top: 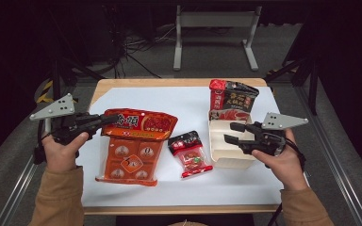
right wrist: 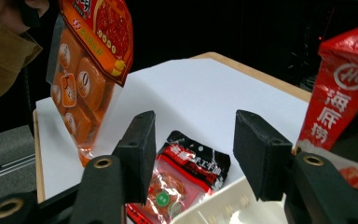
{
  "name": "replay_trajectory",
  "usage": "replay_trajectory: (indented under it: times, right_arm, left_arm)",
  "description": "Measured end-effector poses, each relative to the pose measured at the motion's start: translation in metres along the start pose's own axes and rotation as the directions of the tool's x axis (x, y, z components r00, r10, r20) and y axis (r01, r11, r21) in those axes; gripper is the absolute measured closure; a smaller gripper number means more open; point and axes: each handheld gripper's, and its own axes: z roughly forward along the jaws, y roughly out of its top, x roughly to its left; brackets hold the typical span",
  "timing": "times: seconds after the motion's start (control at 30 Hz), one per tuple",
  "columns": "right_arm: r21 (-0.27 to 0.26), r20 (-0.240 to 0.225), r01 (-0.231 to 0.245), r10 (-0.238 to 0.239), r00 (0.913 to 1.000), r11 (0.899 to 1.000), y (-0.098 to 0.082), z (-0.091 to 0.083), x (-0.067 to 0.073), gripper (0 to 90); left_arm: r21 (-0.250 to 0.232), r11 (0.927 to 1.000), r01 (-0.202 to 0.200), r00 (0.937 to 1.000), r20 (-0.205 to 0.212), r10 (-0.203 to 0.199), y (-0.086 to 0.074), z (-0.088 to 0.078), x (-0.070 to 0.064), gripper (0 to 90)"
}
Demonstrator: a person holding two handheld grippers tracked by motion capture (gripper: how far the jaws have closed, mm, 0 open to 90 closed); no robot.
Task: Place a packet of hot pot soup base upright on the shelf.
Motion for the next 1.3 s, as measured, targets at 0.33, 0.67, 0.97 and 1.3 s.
replay_trajectory:
  times: [0.33,0.67,0.97,1.3]
  right_arm:
    - [0.001,-0.033,0.049,-0.049,0.9983,0.999,0.016,0.010,0.007,42.5]
    - [-0.009,-0.104,0.074,-0.074,0.9918,0.997,0.030,0.023,0.014,40.2]
    - [-0.030,-0.143,0.104,-0.107,0.9839,0.994,0.038,0.045,0.023,35.4]
    - [-0.059,-0.197,0.113,-0.122,0.9727,0.992,0.046,0.073,0.036,34.9]
  left_arm:
    - [-0.002,0.9969,-0.078,0.9965,0.029,0.078,0.012,-0.005,-0.022,90.0]
    - [-0.014,0.9921,-0.125,0.9906,0.054,0.125,0.019,-0.007,-0.037,90.0]
    - [-0.035,0.9893,-0.142,0.9890,0.037,0.143,0.021,-0.007,-0.043,90.0]
    - [-0.047,0.9881,-0.147,0.9847,0.088,0.150,0.024,0.003,-0.049,90.0]
